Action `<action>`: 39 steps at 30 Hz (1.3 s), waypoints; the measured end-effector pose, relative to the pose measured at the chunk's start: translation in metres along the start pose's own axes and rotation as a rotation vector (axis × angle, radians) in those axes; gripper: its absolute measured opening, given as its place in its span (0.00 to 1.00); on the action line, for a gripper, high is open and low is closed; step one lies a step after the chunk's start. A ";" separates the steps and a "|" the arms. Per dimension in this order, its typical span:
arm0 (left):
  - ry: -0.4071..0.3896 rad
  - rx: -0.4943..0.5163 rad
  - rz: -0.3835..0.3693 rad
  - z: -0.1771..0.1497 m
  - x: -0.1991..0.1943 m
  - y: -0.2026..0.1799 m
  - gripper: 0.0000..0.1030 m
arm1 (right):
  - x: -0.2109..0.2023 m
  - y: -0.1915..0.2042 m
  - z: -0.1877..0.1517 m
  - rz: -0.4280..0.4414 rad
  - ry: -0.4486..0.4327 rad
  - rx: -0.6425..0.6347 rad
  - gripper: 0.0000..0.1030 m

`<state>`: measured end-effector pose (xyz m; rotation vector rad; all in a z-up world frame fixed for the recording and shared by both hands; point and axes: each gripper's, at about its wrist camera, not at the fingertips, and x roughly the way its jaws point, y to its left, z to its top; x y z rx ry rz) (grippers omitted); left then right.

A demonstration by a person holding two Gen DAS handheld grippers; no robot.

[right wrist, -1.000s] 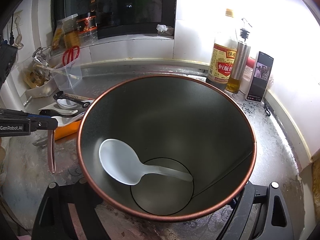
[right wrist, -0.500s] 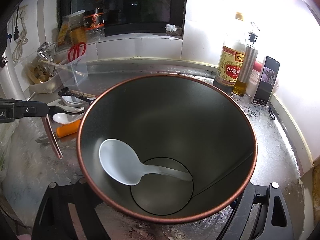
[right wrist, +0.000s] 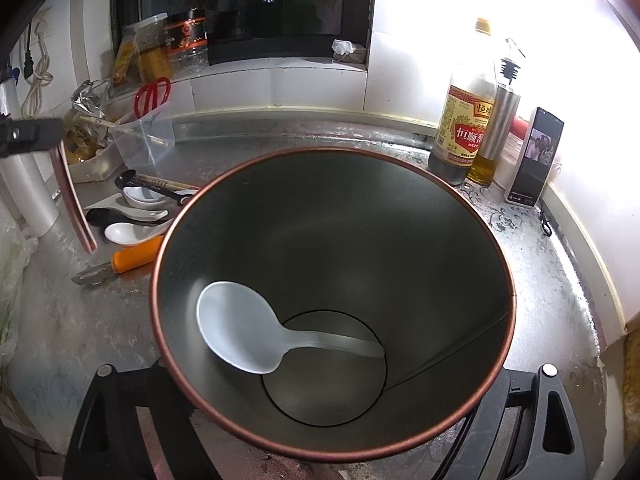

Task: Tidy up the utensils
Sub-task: 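Lift the pink-handled knife with the left tool and carry it above the holder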

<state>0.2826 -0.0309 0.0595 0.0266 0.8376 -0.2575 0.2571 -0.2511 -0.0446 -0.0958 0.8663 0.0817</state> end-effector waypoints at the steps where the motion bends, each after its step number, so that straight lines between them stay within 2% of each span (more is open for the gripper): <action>1: -0.015 0.006 0.003 0.004 -0.005 -0.001 0.21 | 0.000 0.001 0.000 0.001 0.000 -0.004 0.88; 15: -0.192 0.121 -0.044 0.068 -0.063 -0.046 0.21 | 0.001 0.014 0.001 0.046 -0.001 -0.079 0.88; 23: -0.245 0.192 -0.089 0.087 -0.074 -0.084 0.21 | -0.001 0.017 -0.001 0.056 -0.007 -0.104 0.88; 27: -0.258 0.202 -0.142 0.093 -0.077 -0.094 0.21 | 0.000 0.016 -0.001 0.059 -0.004 -0.098 0.89; 31: -0.275 0.224 -0.160 0.094 -0.076 -0.106 0.21 | -0.001 0.018 -0.001 0.051 -0.010 -0.115 0.89; 39: -0.226 0.170 -0.281 0.087 -0.056 -0.106 0.21 | -0.002 0.018 -0.003 0.045 -0.022 -0.113 0.89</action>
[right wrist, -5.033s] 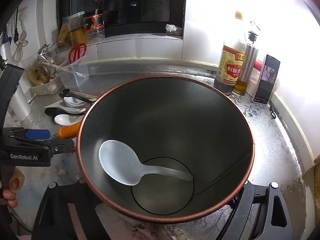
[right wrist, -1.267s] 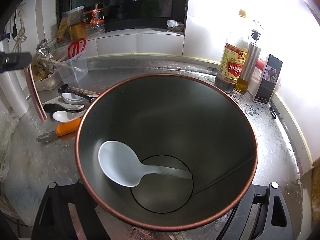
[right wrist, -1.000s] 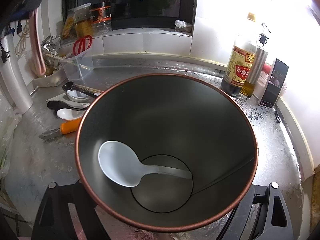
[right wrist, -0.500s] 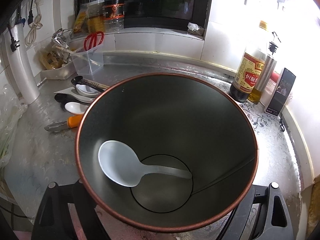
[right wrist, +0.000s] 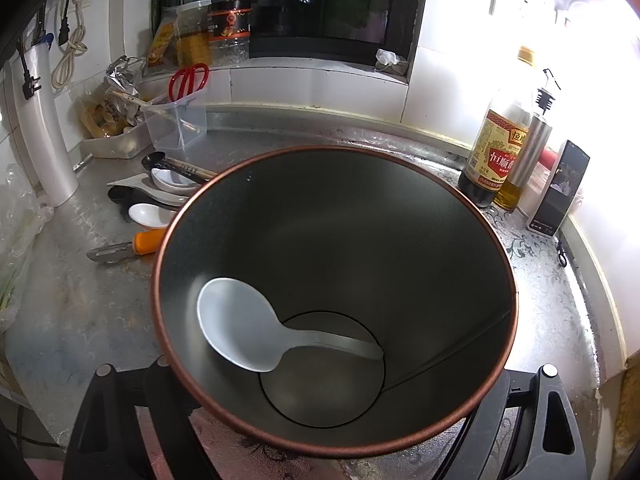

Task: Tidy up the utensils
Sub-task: 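Lift the pink-handled knife with the left tool and carry it above the holder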

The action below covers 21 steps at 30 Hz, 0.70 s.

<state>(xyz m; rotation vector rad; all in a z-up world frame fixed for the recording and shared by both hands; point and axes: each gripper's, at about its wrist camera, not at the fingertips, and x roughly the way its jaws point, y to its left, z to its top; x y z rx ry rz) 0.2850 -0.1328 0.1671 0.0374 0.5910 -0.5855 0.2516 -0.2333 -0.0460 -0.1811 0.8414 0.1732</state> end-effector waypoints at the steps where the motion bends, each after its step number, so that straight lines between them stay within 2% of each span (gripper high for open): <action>1: 0.003 -0.014 -0.018 -0.002 0.002 0.001 0.21 | 0.000 0.000 0.000 0.000 0.000 0.003 0.89; 9: 0.067 -0.035 -0.077 -0.025 0.020 0.000 0.21 | -0.001 -0.002 -0.001 -0.015 0.002 0.010 0.89; 21: 0.179 -0.056 -0.110 -0.061 0.044 0.005 0.21 | -0.001 -0.003 -0.002 -0.041 0.002 0.030 0.89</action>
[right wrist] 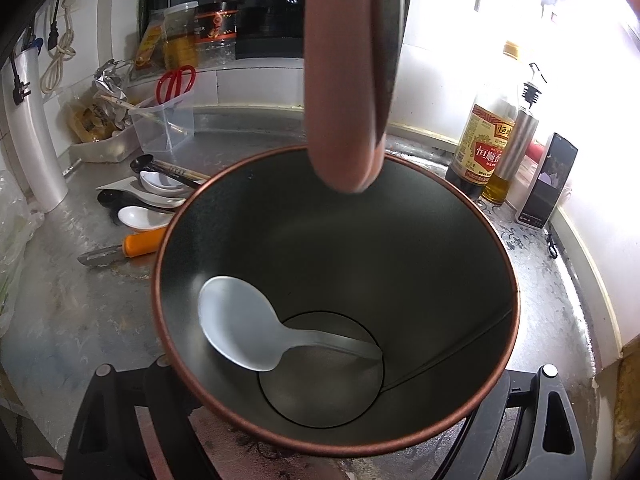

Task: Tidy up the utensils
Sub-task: 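Lift the pink-handled knife with the left tool and carry it above the holder, then lower the pink-handled knife into the holder and open the left tool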

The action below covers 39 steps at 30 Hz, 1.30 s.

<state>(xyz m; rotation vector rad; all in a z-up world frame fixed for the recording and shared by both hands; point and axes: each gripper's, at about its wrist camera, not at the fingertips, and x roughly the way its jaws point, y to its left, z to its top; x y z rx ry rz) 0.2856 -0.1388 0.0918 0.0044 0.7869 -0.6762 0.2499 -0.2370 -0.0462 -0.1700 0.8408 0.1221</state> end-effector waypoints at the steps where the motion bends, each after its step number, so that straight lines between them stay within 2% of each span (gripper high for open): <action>1: 0.010 -0.007 -0.007 -0.003 0.002 0.001 0.21 | 0.000 -0.001 0.000 -0.003 0.000 0.005 0.89; 10: 0.087 -0.047 -0.040 -0.017 0.024 0.005 0.21 | -0.001 -0.005 -0.001 -0.007 0.000 0.023 0.89; 25: 0.168 -0.080 -0.063 -0.027 0.042 0.006 0.21 | -0.006 -0.014 -0.008 -0.014 0.001 0.049 0.89; 29: 0.180 -0.080 -0.077 -0.027 0.044 0.003 0.22 | -0.006 -0.015 -0.009 -0.015 0.002 0.049 0.89; 31: 0.185 -0.088 -0.079 -0.027 0.044 0.004 0.25 | -0.007 -0.015 -0.009 -0.015 0.002 0.050 0.89; 39: 0.173 -0.118 -0.044 -0.028 0.035 0.018 0.28 | -0.007 -0.016 -0.010 -0.018 0.004 0.055 0.89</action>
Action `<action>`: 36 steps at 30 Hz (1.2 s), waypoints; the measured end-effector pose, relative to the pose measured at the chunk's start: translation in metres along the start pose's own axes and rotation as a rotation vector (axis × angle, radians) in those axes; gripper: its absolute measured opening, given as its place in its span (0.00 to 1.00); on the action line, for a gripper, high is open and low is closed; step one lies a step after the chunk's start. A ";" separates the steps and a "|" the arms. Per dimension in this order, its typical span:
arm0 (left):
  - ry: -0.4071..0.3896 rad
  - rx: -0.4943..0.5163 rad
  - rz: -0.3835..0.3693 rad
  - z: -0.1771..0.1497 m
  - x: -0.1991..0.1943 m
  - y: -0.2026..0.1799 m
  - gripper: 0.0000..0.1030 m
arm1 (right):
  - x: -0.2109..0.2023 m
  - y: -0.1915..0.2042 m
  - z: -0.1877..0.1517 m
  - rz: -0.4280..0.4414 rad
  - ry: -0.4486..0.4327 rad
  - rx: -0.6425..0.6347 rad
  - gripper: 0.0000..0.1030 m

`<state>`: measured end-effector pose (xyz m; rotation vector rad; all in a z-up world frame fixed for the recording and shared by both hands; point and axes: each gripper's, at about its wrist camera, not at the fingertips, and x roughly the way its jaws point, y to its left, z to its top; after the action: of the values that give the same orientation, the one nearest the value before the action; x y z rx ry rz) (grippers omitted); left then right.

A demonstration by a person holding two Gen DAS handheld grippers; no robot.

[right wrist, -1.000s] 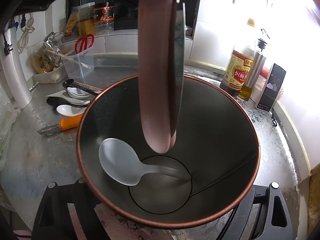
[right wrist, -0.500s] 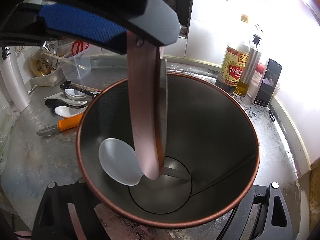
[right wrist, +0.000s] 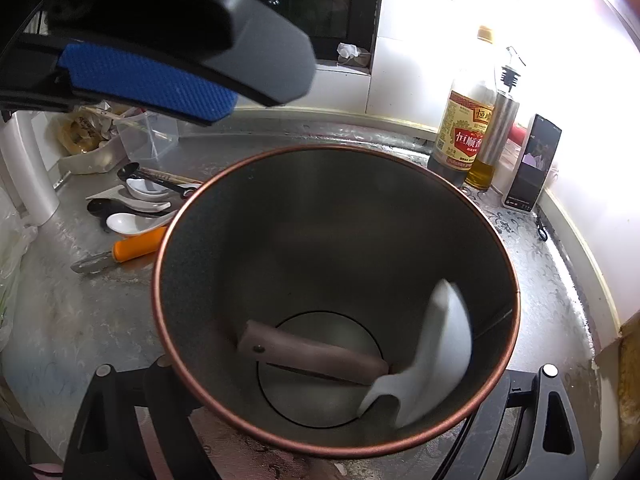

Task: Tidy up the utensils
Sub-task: 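Lower the pink-handled knife into the holder and open the left tool, then move the left tool back toward the remaining utensils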

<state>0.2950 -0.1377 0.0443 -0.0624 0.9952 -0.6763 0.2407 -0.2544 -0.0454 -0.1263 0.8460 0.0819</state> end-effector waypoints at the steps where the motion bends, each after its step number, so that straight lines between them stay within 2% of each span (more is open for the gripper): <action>1: -0.002 -0.008 0.011 -0.001 -0.001 0.004 0.28 | 0.000 0.000 0.000 0.000 0.000 0.000 0.89; 6: -0.013 -0.084 0.066 -0.010 -0.008 0.033 0.36 | 0.000 0.000 0.001 0.000 -0.002 0.000 0.89; 10: -0.024 -0.168 0.125 -0.024 -0.016 0.065 0.36 | 0.001 0.001 0.002 -0.001 -0.005 0.000 0.89; 15: -0.044 -0.323 0.219 -0.049 -0.031 0.118 0.37 | 0.001 0.001 0.002 0.000 -0.006 0.000 0.89; 17: -0.051 -0.395 0.253 -0.062 -0.038 0.140 0.40 | 0.001 0.001 0.002 -0.001 -0.005 0.000 0.89; 19: -0.056 -0.456 0.294 -0.075 -0.045 0.160 0.54 | 0.001 0.001 0.002 -0.002 -0.005 0.000 0.89; 20: -0.058 -0.480 0.315 -0.082 -0.049 0.169 0.56 | 0.001 0.001 0.002 -0.002 -0.006 0.001 0.89; 23: -0.043 -0.555 0.373 -0.103 -0.053 0.192 0.56 | 0.001 0.000 0.002 -0.003 -0.006 0.003 0.89; 26: -0.017 -0.622 0.397 -0.120 -0.049 0.206 0.56 | 0.002 0.000 0.003 -0.005 -0.006 0.008 0.89; 29: 0.019 -0.631 0.438 -0.123 -0.036 0.207 0.56 | 0.002 0.001 0.003 -0.009 -0.005 0.012 0.89; 36: 0.093 -0.554 0.510 -0.102 0.002 0.209 0.56 | 0.002 0.003 0.002 -0.016 -0.007 0.008 0.89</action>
<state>0.3197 0.0529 -0.0869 -0.2542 1.2059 0.0744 0.2432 -0.2513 -0.0456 -0.1250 0.8386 0.0635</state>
